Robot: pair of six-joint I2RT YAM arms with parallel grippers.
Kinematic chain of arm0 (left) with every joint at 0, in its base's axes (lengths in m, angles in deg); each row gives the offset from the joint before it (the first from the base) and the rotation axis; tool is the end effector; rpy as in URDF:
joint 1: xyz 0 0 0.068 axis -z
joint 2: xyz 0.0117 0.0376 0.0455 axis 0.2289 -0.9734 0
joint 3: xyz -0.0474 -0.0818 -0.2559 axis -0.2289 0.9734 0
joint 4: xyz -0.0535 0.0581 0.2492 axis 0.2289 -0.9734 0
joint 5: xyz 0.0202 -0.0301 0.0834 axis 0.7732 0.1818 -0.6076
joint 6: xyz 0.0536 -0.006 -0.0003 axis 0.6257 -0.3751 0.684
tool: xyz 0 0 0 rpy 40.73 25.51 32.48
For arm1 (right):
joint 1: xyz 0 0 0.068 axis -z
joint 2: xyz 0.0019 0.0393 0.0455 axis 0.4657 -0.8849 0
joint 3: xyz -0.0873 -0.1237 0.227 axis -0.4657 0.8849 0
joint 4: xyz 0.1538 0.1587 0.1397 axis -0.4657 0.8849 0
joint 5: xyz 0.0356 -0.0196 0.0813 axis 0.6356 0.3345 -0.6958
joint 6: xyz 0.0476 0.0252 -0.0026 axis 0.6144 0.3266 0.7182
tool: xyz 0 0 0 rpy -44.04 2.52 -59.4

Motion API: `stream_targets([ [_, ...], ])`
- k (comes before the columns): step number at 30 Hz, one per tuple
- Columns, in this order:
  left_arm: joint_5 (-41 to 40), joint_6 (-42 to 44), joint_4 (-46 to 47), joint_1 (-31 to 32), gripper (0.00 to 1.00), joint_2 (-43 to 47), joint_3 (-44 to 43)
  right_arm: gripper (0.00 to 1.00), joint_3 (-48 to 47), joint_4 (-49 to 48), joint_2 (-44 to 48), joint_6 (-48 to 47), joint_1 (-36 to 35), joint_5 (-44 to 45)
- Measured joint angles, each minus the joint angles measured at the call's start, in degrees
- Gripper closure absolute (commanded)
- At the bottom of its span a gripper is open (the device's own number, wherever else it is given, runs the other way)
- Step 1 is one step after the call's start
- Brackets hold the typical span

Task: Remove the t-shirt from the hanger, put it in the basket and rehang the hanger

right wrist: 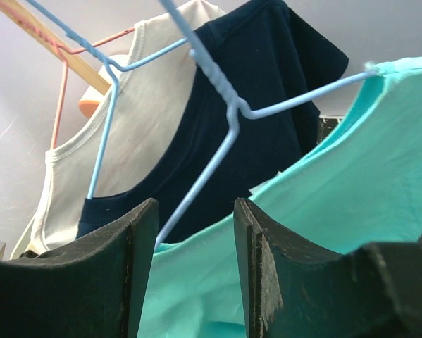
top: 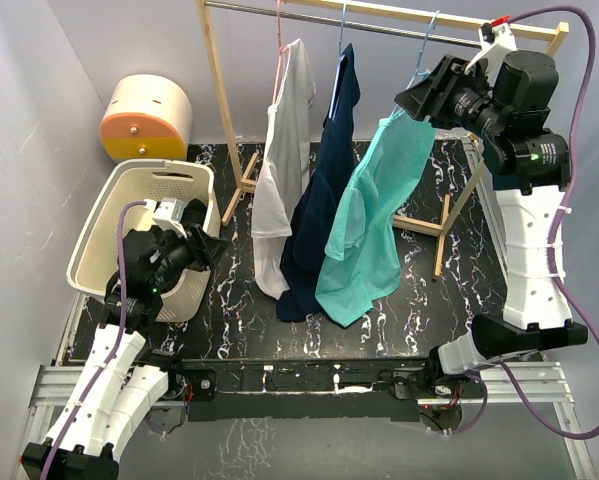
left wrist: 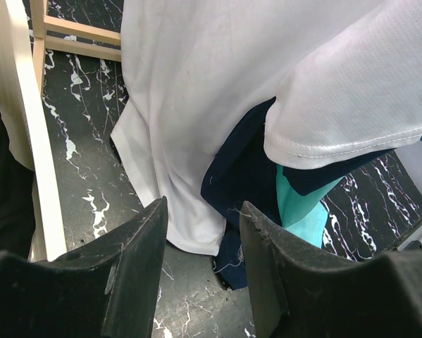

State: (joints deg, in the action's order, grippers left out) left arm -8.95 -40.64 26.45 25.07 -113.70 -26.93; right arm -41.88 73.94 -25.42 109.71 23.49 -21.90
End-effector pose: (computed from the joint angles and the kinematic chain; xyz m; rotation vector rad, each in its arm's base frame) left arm 0.1583 -0.0466 0.3141 0.1578 1.7450 -0.7363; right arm 0.2605 0.0328 0.5484 0.0183 1.8097 0.6884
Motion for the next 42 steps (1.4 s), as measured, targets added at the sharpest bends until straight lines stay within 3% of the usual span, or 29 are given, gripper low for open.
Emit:
stream_targets([
  [5,-0.04,0.0,0.02,0.0,0.57,0.0,0.0,0.51,-0.48,-0.96,-0.83,0.37,-4.31,2.73],
  [11,-0.02,-0.02,0.0,0.0,0.57,0.0,0.0,0.54,-3.67,1.55,-4.79,0.04,-11.82,14.01],
  [24,0.0,-0.17,0.02,0.0,0.57,-0.26,0.0,0.67,9.14,3.54,3.93,-2.23,-12.15,35.89],
  [32,0.0,-0.2,0.02,0.0,0.57,-0.66,0.0,0.77,12.96,3.85,9.27,-4.13,-12.13,41.38],
  [37,0.02,-0.2,0.02,0.0,0.57,-0.66,0.0,0.92,13.22,4.31,9.4,-5.6,-12.17,42.29],
  [42,0.02,-0.2,0.02,0.0,0.57,-0.63,0.0,0.92,14.29,3.32,10.03,-7.69,-12.17,42.23],
])
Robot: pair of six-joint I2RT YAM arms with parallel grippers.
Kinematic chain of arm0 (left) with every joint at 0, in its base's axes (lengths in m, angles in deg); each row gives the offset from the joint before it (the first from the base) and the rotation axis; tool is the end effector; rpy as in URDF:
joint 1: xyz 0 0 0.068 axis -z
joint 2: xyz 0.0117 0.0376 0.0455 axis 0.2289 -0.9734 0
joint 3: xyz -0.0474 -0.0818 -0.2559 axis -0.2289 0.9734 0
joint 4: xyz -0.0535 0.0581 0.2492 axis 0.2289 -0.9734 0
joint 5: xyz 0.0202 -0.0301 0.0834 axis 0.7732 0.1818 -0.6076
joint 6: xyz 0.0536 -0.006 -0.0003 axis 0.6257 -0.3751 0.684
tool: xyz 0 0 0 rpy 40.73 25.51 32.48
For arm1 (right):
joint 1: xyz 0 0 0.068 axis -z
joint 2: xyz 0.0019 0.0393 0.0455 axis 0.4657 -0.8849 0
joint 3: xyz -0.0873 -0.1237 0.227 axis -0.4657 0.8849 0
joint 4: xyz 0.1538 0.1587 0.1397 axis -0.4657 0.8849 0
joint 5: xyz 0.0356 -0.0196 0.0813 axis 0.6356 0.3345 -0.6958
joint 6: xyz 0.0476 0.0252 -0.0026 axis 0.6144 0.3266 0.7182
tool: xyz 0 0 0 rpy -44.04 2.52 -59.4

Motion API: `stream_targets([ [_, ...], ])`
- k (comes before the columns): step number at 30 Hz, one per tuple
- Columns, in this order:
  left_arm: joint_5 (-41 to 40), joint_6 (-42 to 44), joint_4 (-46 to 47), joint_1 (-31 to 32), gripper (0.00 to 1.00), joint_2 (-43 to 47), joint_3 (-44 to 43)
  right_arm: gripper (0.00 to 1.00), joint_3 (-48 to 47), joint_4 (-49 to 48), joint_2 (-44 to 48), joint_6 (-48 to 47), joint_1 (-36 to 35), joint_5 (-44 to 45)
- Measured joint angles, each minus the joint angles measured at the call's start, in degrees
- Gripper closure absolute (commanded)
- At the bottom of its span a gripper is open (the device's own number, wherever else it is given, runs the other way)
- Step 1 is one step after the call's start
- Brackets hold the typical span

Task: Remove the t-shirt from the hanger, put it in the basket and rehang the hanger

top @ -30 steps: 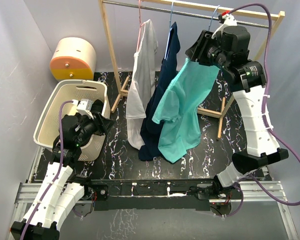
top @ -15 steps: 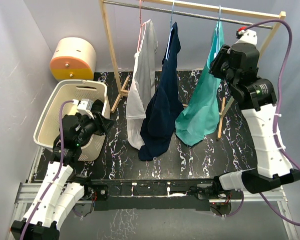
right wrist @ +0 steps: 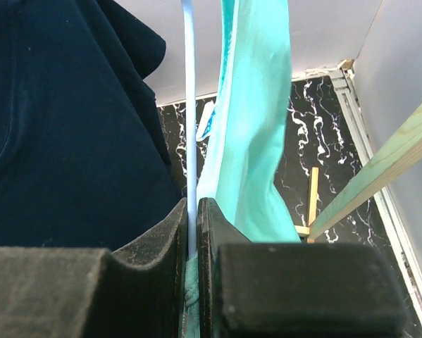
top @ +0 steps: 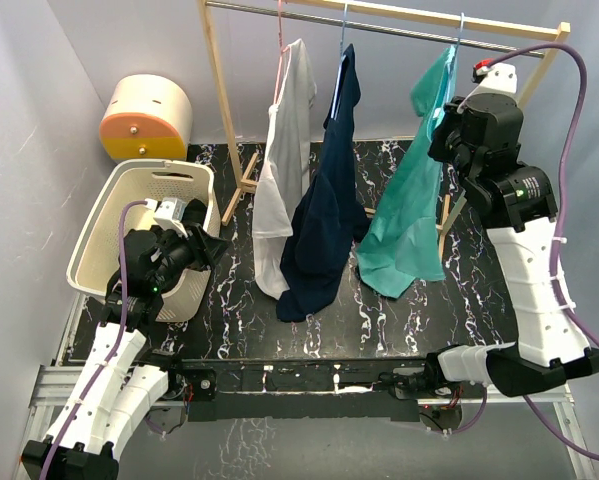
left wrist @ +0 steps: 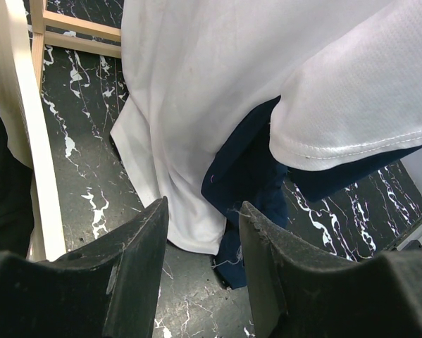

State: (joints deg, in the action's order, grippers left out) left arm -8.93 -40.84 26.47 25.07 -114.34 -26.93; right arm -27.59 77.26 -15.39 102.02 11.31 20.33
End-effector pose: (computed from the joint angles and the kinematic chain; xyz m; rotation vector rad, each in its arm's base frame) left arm 0.1605 -0.0470 0.3125 0.1529 1.7566 -0.7392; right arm 0.2216 0.0526 0.5138 0.2261 1.8705 0.0502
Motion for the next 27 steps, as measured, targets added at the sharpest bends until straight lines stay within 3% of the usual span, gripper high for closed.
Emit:
stream_targets([
  [16,0.02,0.02,0.02,0.0,0.54,0.11,0.0,0.92,-0.2,-7.28,5.77,-6.75,0.04,-7.17],
  [21,0.2,0.39,0.55,0.0,0.41,1.16,0.2,0.92,-2.05,-3.65,6.23,-5.84,0.04,-12.46],
  [27,4.37,-2.12,6.69,0.0,0.36,3.04,1.36,0.92,-3.26,6.93,10.12,-4.7,0.04,-21.84],
])
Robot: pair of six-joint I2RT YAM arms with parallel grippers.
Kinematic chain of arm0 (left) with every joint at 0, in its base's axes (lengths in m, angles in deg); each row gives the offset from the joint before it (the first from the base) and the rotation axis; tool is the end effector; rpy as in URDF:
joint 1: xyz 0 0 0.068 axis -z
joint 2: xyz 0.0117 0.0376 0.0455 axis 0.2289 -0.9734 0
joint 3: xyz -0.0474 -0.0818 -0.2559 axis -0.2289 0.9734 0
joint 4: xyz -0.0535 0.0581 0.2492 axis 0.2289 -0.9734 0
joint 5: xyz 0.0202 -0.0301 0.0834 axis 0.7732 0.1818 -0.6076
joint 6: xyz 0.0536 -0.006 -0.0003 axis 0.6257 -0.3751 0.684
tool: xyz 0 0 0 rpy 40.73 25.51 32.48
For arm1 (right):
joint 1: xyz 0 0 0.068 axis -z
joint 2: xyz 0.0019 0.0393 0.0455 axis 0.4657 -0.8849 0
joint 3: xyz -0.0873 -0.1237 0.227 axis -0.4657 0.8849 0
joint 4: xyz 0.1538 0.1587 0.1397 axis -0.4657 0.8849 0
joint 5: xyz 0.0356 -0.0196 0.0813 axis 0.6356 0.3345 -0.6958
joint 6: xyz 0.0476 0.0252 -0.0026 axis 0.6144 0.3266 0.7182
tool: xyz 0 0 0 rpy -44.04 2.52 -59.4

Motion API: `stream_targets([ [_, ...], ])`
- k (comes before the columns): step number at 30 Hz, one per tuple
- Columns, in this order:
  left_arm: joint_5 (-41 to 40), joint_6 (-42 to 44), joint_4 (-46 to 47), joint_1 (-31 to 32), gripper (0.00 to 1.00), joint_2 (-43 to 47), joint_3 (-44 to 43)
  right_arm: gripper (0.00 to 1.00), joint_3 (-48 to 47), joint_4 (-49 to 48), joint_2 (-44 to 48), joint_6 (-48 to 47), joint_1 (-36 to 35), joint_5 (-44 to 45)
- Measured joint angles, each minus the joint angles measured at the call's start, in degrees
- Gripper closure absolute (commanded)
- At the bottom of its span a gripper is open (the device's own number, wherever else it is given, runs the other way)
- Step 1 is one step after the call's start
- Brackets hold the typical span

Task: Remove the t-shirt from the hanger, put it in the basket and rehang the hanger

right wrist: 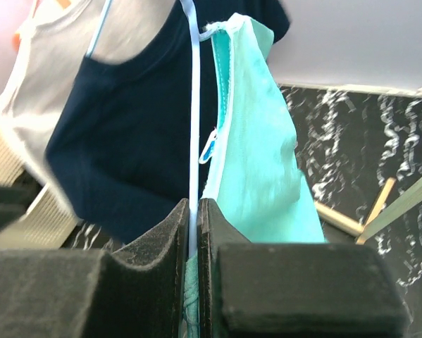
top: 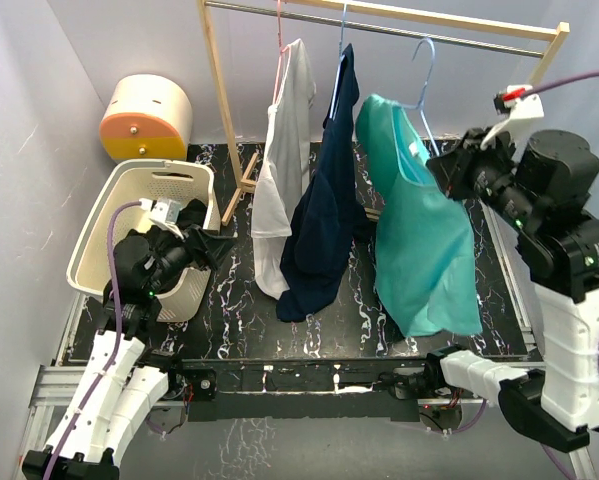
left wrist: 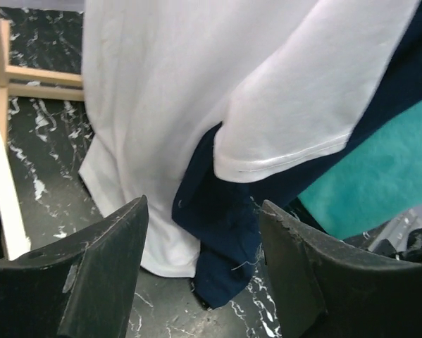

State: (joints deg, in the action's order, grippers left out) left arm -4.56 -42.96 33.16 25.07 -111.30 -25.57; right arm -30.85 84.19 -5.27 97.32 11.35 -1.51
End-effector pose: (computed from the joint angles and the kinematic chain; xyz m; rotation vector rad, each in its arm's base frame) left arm 0.1502 -0.0474 0.3241 0.2143 1.6177 -0.8233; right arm 0.1364 0.0413 0.5445 -0.1046 1.8045 0.3696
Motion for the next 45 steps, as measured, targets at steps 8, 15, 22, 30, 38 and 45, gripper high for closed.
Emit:
stream_targets([
  [8,8.5,-1.99,0.5,0.0,0.34,-5.03,-16.02,0.92,4.42,9.18,12.41,1.6,0.0,-18.34],
  [15,15.19,-7.91,8.28,0.0,0.28,-5.7,-29.83,0.92,3.89,6.12,20.24,6.14,0.02,-37.59],
  [22,21.9,-17.92,17.86,0.0,0.26,-11.19,-40.59,0.92,2.58,-2.05,18.12,10.34,0.81,-49.42],
  [30,28.46,-27.69,28.35,0.0,0.29,-21.92,-48.61,0.92,11.69,-15.89,12.76,15.41,2.14,-58.05],
  [38,32.98,-35.47,35.1,1.16,0.3,-34.58,-48.83,0.92,19.12,-28.79,5.25,19.32,2.29,-62.2],
  [45,32.59,-32.13,33.46,11.65,0.33,-36.81,-48.74,0.92,22.16,-38.05,2.47,23.54,2.27,-64.65],
])
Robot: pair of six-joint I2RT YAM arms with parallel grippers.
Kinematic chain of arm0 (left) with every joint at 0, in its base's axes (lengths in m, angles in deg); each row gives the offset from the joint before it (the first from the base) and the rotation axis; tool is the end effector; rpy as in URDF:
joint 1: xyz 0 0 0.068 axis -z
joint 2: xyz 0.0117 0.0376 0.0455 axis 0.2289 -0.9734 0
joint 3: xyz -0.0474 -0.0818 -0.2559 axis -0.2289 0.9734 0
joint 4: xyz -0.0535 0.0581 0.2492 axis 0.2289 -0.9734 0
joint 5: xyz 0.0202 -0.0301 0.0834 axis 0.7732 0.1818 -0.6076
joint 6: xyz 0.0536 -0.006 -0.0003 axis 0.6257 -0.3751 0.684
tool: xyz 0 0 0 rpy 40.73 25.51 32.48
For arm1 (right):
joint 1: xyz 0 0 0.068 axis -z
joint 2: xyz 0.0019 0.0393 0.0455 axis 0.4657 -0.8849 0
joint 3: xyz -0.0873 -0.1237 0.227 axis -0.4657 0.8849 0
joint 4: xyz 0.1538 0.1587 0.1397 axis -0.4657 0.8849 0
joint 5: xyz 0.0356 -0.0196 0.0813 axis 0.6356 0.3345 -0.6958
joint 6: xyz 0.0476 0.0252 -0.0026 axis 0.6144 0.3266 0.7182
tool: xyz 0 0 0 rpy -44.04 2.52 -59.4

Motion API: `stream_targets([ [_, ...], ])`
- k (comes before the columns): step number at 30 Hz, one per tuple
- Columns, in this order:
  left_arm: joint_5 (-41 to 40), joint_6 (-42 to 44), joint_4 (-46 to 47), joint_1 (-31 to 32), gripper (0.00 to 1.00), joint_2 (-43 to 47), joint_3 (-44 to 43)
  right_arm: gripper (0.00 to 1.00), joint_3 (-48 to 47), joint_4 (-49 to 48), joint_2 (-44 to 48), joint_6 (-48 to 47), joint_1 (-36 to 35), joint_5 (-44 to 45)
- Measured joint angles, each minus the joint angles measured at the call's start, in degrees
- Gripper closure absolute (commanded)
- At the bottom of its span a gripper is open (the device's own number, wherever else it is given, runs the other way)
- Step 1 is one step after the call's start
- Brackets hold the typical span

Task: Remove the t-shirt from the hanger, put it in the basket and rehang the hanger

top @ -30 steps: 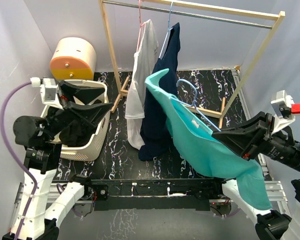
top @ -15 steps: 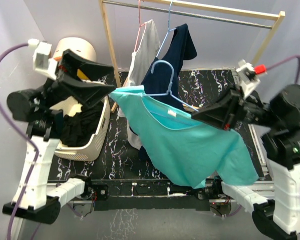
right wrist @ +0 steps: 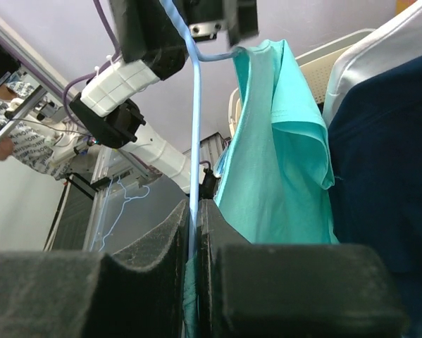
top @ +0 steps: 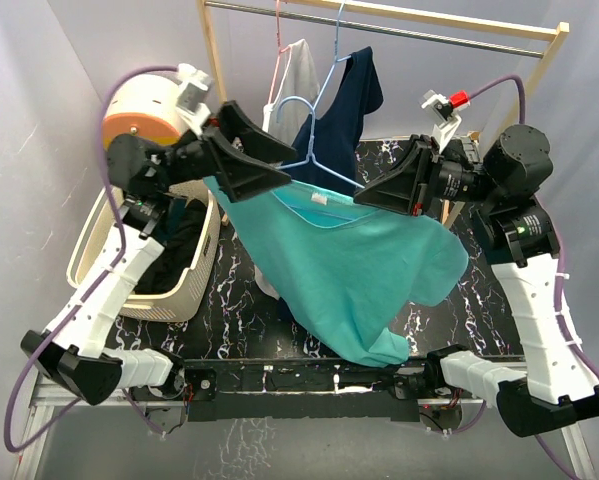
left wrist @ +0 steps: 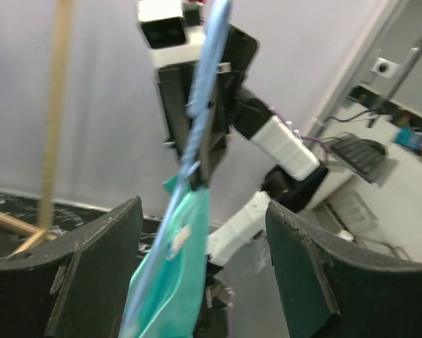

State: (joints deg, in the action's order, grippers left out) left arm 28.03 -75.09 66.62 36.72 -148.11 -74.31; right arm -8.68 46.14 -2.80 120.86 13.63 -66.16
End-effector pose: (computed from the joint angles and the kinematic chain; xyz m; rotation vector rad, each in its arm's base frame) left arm 0.2019 -0.1208 0.5377 0.8345 1.0627 -1.5754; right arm 0.1654 0.0752 0.5160 -0.7512 1.5720 1.4851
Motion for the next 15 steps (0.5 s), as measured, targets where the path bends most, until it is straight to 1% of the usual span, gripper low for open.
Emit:
stream_targets([
  [3,-1.55,5.92,-4.72,7.65,0.35,-2.29,-2.73,0.92,0.0,-1.57,-0.7,0.31,0.0,-0.39],
  [6,-3.58,11.5,-9.84,12.31,0.38,-3.96,-4.28,0.92,-0.02,-1.03,-1.11,-0.26,0.0,-0.55],
  [7,-4.35,13.05,-11.19,13.22,0.43,-4.2,-4.42,0.92,-0.02,-0.59,-1.18,-0.52,0.0,-0.55],
  [8,-5.16,14.4,-12.39,13.73,0.51,-4.26,-4.42,0.92,-0.02,-0.17,-1.31,-0.87,0.0,-0.55],
  [9,-5.9,15.41,-13.18,13.97,0.63,-4.28,-4.42,0.92,-0.02,0.33,-1.4,-1.31,0.02,-0.5],
  [10,-6.67,16.31,-13.84,14.14,0.8,-4.28,-4.42,0.92,-0.02,0.79,-1.4,-1.64,0.0,-0.37],
  [11,-7.45,17.09,-14.45,14.14,1.0,-4.28,-4.42,0.92,-0.02,1.09,-1.4,-1.95,0.0,-0.35],
  [13,-10.27,19.5,-16.0,14.19,1.0,-4.42,-4.48,0.92,-0.02,1.36,-1.14,-2.64,-0.24,-0.96],
  [14,-10.73,19.78,-16.9,14.19,1.0,-4.5,-4.48,0.9,0.0,2.03,-0.83,-3.26,-0.46,0.11],
  [15,-11.56,20.63,-17.92,14.29,1.0,-4.46,-4.48,0.84,0.09,2.71,-0.61,-3.93,-0.33,0.63],
])
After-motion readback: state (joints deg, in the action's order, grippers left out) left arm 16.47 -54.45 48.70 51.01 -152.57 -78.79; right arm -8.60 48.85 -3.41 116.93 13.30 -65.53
